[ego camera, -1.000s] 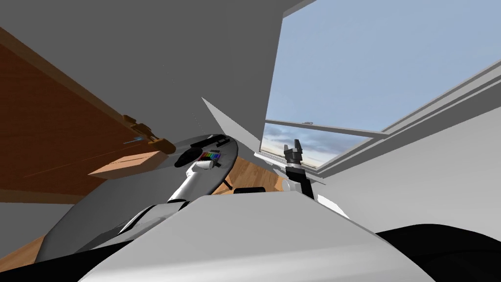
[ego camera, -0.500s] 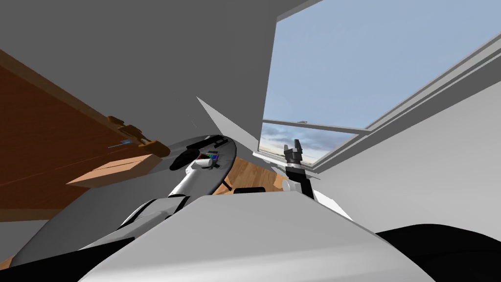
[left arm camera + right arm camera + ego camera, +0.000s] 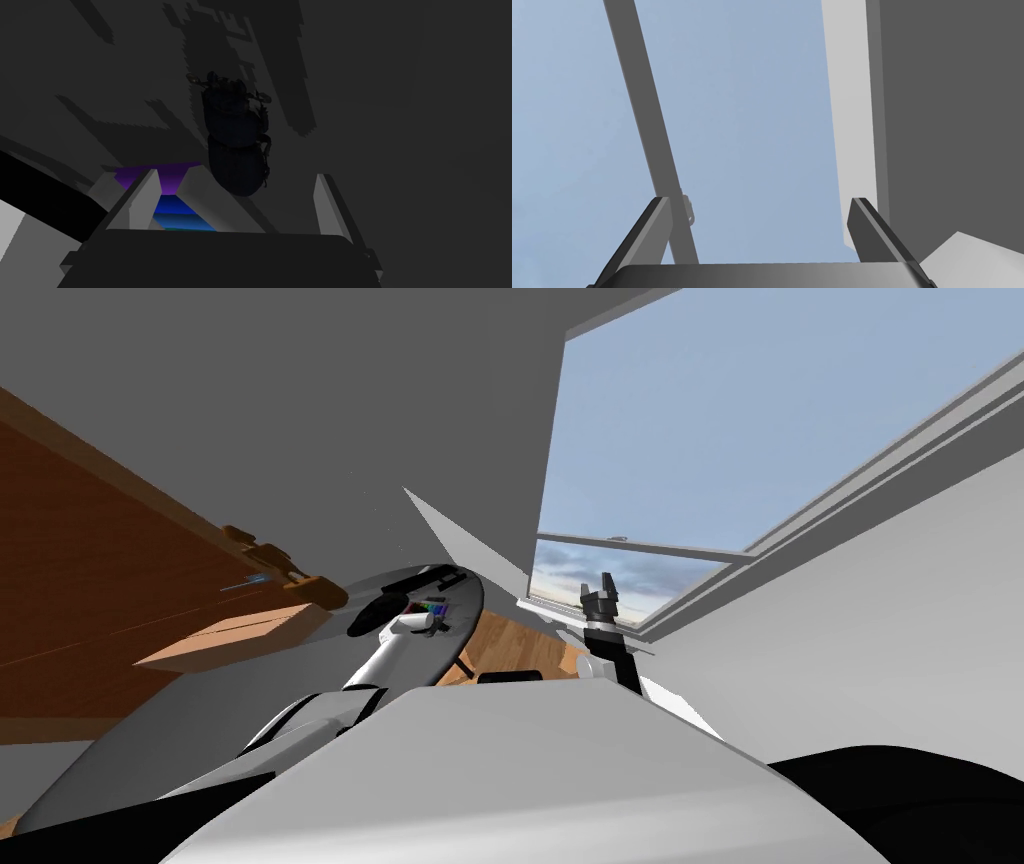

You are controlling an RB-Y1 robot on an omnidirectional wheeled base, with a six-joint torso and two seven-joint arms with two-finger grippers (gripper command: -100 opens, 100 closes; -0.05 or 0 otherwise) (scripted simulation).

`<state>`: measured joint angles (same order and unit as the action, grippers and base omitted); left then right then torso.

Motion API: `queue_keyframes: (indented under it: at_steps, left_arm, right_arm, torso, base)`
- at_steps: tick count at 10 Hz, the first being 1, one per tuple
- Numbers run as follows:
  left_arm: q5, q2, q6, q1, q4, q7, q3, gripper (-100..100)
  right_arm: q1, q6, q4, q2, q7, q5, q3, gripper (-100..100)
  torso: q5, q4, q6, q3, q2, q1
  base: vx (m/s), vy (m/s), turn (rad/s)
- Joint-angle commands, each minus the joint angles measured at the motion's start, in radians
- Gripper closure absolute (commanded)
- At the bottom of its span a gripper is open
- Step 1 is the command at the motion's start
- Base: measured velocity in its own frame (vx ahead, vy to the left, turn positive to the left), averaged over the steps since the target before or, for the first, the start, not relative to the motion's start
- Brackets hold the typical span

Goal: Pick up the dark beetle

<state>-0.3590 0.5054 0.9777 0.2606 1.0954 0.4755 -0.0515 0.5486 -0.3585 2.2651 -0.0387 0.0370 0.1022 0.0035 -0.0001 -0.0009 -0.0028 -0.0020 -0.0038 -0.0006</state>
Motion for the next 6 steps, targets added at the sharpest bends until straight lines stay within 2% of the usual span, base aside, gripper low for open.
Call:
queue_keyframes:
  at_steps: [1, 3, 4, 5, 6]
  left_arm:
    - [-0.013, -0.006, -0.025, -0.032, 0.017, 0.03, 0.01, -100]
    - [-0.027, -0.012, -0.048, -0.066, 0.037, 0.059, 0.021, -100]
    - [-0.022, -0.009, -0.036, -0.059, 0.038, 0.047, 0.017, -100]
    - [-0.022, -0.01, -0.038, -0.062, 0.041, 0.049, 0.017, 100]
    - [-0.022, -0.01, -0.037, -0.063, 0.04, 0.049, 0.017, 100]
  right_arm:
    - [0.0, 0.0, 0.0, 0.0, 0.0, 0.0, 0.0, 0]
    - [0.0, 0.0, 0.0, 0.0, 0.0, 0.0, 0.0, 0]
    - [0.0, 0.0, 0.0, 0.0, 0.0, 0.0, 0.0, 0]
    - [0.0, 0.0, 0.0, 0.0, 0.0, 0.0, 0.0, 0]
    - [0.0, 0.0, 0.0, 0.0, 0.0, 0.0, 0.0, 0]
  torso:
    - [0.0, 0.0, 0.0, 0.0, 0.0, 0.0]
    - [0.0, -0.002, 0.001, -0.004, -0.007, -0.001]
    - [-0.001, -0.002, 0.001, -0.005, -0.008, -0.003]
    - [0.0, -0.001, 0.001, -0.002, -0.003, -0.001]
    - [0.0, 0.001, 0.002, 0.0, 0.001, 0.0]
  base:
    - [0.166, -0.022, 0.272]
    - [0.187, -0.044, 0.156]
    - [0.083, -0.033, 0.031]
    - [0.013, -0.005, 0.004]
    - [0.001, -0.001, 0.018]
